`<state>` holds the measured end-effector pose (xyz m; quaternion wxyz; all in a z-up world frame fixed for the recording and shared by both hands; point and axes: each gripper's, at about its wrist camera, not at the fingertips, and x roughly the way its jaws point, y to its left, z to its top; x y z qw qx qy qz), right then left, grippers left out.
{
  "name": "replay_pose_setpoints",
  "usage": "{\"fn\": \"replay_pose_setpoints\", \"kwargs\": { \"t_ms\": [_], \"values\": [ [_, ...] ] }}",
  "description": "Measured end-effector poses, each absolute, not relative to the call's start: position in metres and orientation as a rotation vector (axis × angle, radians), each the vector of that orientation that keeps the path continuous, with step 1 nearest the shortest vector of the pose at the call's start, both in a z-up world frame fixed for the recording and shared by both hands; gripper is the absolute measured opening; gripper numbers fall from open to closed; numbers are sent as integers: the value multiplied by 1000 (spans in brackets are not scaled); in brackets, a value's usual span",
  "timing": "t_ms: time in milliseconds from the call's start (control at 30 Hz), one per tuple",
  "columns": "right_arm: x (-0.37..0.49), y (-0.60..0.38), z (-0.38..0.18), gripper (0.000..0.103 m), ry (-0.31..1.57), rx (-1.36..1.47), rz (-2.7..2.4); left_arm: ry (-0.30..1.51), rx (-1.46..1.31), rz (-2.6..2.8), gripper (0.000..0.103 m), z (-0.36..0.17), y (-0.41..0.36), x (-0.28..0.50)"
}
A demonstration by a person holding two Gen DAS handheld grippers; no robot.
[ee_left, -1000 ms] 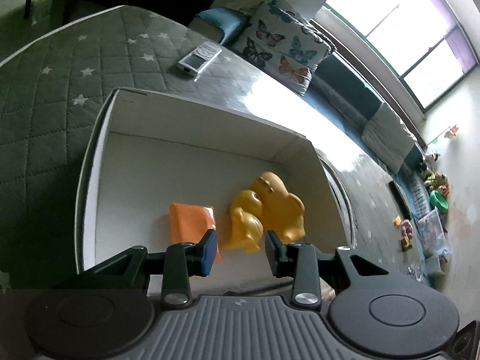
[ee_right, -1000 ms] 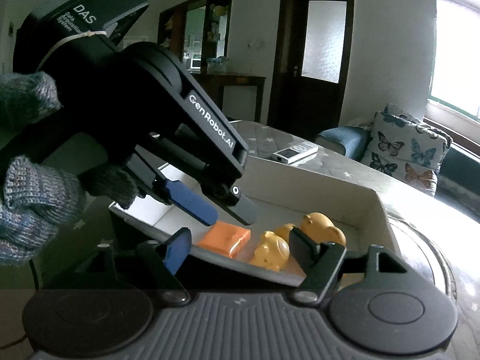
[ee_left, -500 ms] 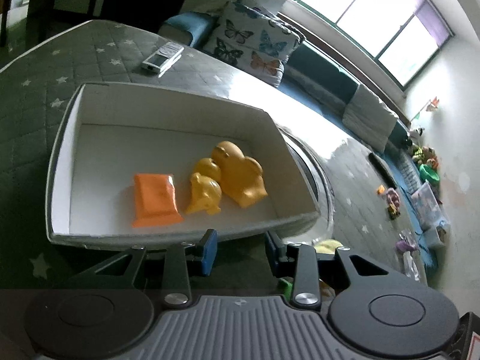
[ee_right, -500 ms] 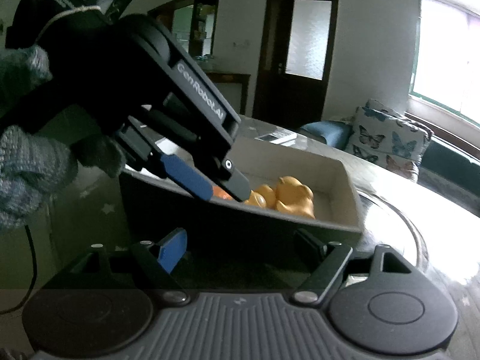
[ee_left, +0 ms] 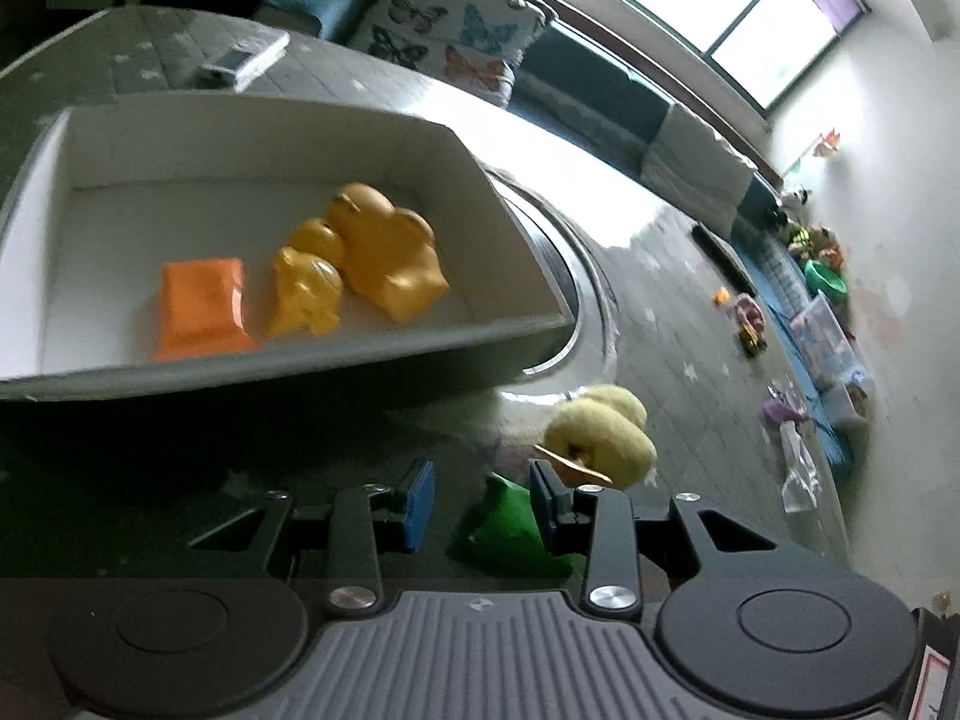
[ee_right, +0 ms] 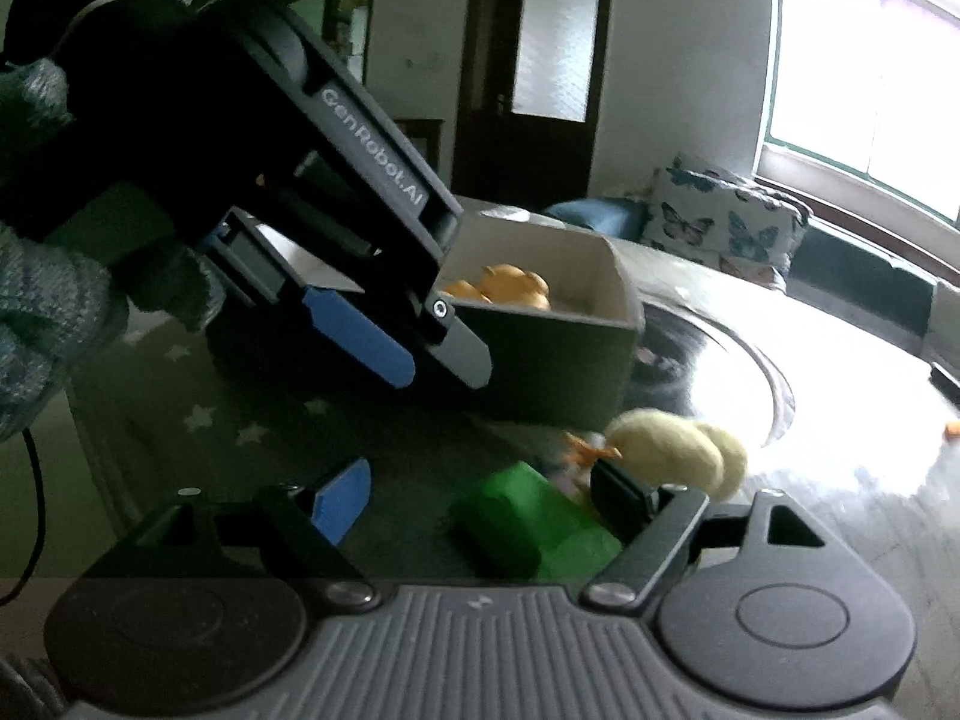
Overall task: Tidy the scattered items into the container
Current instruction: 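Withdraw both tools from the box toward the green block, then close both tools around the green block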
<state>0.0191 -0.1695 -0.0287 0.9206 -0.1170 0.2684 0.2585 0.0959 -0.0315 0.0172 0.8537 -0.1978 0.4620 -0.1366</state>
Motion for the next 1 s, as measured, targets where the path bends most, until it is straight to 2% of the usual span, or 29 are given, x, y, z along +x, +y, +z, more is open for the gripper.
{"fn": "replay_pose_setpoints", "kwargs": {
  "t_ms": [600,1000],
  "values": [
    [33,-192,-49,83,637,-184,496,1042,-411,-336,37,-4,-53,101],
    [16,-181,-47,79,661,-186,573,1037,-435,-309,37,-7,-42,107]
  ]
}}
